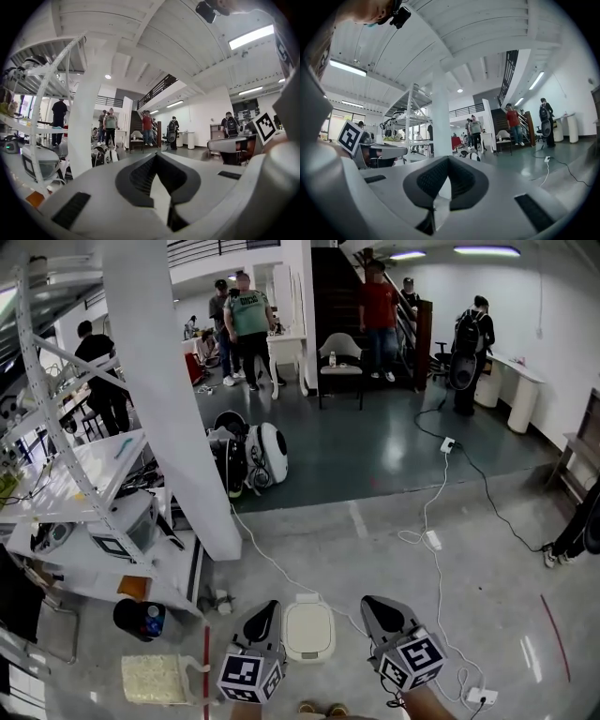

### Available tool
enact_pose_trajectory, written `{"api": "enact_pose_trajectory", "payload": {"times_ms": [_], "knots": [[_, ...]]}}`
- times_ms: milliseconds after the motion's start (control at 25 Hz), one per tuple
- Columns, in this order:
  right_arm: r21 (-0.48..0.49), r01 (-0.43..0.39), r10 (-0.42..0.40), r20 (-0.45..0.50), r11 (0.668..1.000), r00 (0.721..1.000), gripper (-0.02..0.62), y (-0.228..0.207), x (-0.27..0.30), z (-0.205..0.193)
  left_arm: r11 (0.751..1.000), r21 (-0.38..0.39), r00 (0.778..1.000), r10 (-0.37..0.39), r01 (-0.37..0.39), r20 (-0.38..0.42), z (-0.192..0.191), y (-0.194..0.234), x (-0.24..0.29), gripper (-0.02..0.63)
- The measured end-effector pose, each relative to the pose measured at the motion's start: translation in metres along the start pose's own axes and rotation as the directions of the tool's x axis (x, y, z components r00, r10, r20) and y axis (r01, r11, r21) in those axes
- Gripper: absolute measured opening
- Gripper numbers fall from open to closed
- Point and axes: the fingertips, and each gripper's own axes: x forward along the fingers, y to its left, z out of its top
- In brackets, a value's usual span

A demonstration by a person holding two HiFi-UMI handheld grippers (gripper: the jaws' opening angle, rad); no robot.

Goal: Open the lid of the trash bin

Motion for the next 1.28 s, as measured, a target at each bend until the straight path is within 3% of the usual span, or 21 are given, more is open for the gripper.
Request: {"api": "enact_pose_trajectory", "payload": {"times_ms": [560,1280], "knots": [[0.01,0.031,-0.031,0.009,0.999,0.999,0.032,-0.003,0.04,-0.008,0.999,-0.017,0.999,-0.048,0.048,0.0,-0.009,0.031,0.031,-0.011],[-0.002,0.042,-0.042,-0.029,0.999,0.999,0.032,-0.01,0.063,-0.046,0.994,0.014,0.994,-0.105,0.105,-0.009,-0.057,0.027,0.066,-0.008]]}}
